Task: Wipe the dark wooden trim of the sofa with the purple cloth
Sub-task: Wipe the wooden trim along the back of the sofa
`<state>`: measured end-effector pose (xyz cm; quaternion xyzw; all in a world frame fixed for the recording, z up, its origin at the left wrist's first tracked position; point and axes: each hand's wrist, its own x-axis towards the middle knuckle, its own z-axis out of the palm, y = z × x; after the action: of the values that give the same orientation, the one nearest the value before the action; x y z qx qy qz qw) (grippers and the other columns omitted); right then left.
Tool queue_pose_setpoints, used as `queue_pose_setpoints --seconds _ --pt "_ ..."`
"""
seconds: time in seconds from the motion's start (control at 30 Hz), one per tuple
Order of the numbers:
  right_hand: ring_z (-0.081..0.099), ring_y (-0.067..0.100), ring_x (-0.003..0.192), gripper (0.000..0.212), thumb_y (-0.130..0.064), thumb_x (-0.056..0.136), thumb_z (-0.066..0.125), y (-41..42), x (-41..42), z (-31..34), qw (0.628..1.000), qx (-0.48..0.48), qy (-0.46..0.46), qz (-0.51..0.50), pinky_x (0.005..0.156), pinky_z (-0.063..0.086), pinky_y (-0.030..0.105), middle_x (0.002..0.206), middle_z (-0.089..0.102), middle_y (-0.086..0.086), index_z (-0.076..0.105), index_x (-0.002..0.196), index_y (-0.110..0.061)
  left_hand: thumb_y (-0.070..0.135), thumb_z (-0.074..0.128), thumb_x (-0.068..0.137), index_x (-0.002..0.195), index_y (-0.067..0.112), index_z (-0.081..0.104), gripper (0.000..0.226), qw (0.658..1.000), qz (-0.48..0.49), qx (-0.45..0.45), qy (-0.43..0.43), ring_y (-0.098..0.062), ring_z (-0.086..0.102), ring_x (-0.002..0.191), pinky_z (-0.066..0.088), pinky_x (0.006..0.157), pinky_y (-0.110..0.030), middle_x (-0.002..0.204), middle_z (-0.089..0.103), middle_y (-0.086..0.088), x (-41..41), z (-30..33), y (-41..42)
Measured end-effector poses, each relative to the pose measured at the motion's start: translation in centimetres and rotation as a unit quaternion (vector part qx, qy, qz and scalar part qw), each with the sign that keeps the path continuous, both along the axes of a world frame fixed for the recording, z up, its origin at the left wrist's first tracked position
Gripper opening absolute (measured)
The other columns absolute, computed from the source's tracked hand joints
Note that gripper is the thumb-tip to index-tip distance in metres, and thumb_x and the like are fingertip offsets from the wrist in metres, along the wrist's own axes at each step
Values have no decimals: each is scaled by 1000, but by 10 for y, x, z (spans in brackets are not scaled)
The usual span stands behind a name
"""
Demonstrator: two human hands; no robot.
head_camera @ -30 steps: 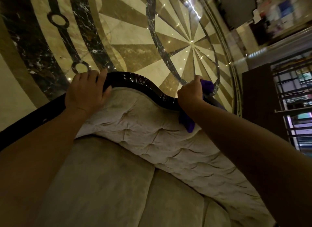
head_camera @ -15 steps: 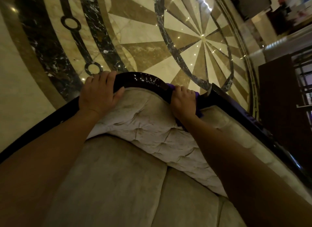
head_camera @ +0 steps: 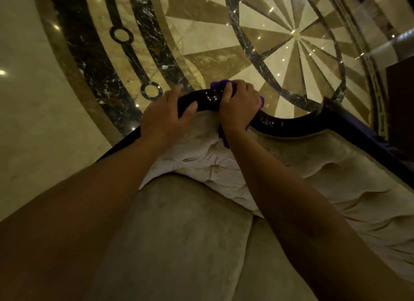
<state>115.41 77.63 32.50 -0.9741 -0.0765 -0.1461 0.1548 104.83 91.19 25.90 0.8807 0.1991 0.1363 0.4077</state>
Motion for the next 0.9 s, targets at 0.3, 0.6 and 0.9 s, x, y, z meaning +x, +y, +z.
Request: queue_pose_setpoints --seconds 0.3,0.6,0.9 --pt "59 28 106 21 -29 103 59 53 -37 -13 988 18 -20 152 103 36 41 107 70 8 72 106 -13 19 40 106 123 -3 60 34 976 84 -76 -187 -33 58 108 48 93 -39 123 56 -24 -59 44 20" --pt "61 36 105 30 -30 105 50 93 -115 -56 932 -134 -36 334 103 40 47 106 70 14 70 101 -8 19 47 104 116 4 66 27 995 64 -9 -76 -29 58 115 48 97 -42 126 62 -16 -179 41 34" --pt "59 30 114 9 -13 95 72 118 -229 -99 942 12 2 336 112 33 44 109 73 13 76 99 -6 36 42 100 130 5 59 46 978 92 135 129 -37 56 126 40 111 -54 141 57 -18 -293 -21 31"
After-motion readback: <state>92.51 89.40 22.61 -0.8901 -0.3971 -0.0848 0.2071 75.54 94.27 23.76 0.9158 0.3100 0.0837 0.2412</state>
